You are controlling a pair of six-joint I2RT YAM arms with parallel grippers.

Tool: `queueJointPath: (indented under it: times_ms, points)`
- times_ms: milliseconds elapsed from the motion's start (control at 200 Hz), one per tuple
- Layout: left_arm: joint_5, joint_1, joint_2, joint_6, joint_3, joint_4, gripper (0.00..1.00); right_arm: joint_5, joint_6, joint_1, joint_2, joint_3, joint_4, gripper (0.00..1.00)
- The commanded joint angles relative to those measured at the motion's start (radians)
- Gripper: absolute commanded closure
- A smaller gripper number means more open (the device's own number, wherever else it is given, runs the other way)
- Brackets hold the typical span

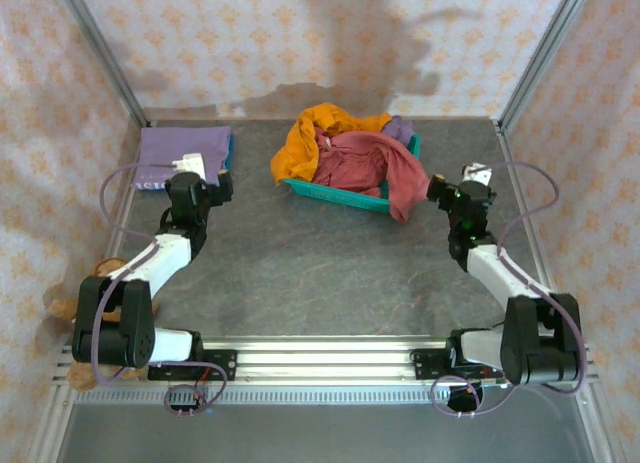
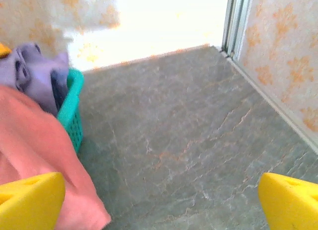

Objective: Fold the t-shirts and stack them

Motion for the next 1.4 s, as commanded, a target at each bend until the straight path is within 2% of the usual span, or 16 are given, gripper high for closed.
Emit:
queueJointPath:
  times_ms: [0, 55, 215, 325, 475, 541, 711, 936, 1126, 1391]
  points:
    - [-0.028, -0.061, -0.036, -0.114, 0.098, -0.309, 0.01, 0.045, 0.014, -0.004, -0.067, 0.067, -0.237, 0.01]
    - [-0.065, -0.103, -0.044, -0.176, 0.139, -0.388, 0.01, 0.055, 0.032, -0.004, -0.085, 0.107, -0.318, 0.01]
    - [-0.041, -0.197, -0.031, -0.413, 0.213, -0.491, 0.01, 0.016, 0.119, 0.001, -0.071, 0.279, -0.611, 0.01]
    - [0.080, -0.232, 0.021, -0.594, 0.235, -0.478, 0.01, -0.042, 0.192, 0.011, -0.039, 0.400, -0.781, 0.01]
    - [0.303, -0.280, 0.133, -0.729, 0.231, -0.294, 0.01, -0.177, 0.216, 0.032, 0.034, 0.522, -0.921, 0.01]
    - [0.358, -0.306, 0.179, -0.748, 0.267, -0.296, 0.01, -0.217, 0.210, 0.051, 0.062, 0.577, -0.975, 0.01]
    - [0.374, -0.374, 0.286, -0.803, 0.302, -0.193, 0.01, -0.290, 0.165, 0.103, 0.143, 0.716, -1.084, 0.01]
    - [0.458, -0.379, 0.528, -0.855, 0.526, -0.118, 0.01, -0.346, 0.176, 0.107, 0.222, 0.802, -1.144, 0.01]
    - [0.454, -0.378, 0.654, -0.845, 0.686, -0.164, 0.01, -0.493, 0.171, 0.110, 0.369, 0.931, -1.197, 0.01]
    - [0.439, -0.369, 0.690, -0.878, 0.710, -0.139, 0.01, -0.469, 0.162, 0.124, 0.754, 1.392, -1.396, 0.01]
